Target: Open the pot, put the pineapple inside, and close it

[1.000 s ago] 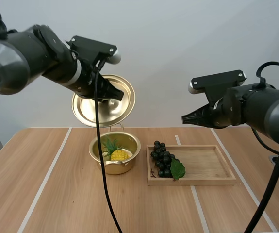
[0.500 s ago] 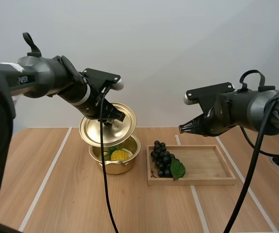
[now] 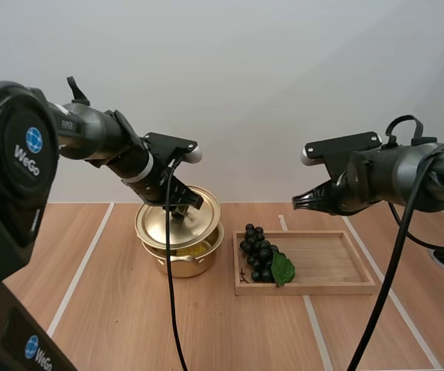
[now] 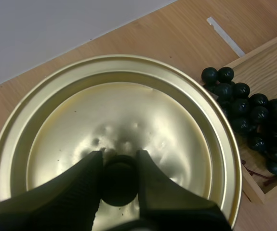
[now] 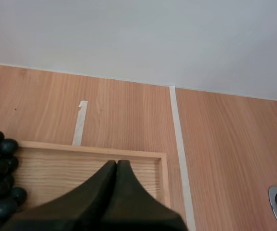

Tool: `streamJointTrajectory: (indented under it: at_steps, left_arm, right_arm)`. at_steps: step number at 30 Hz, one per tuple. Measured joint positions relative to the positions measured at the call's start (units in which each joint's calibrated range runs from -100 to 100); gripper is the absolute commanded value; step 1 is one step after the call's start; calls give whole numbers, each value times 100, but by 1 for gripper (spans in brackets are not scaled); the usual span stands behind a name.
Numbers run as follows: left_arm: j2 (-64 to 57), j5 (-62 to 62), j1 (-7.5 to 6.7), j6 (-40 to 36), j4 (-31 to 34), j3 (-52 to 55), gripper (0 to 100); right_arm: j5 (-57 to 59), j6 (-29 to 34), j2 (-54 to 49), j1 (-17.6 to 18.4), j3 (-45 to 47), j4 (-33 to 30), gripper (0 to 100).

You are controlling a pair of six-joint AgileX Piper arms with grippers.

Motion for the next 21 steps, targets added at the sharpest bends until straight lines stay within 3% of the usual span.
streamJointTrajectory:
  at_steps: [21]
  left_arm:
    - [575,-329,-7,227,-71,0,0]
  right_arm:
    - [-55,0,118,-24,0,102,0]
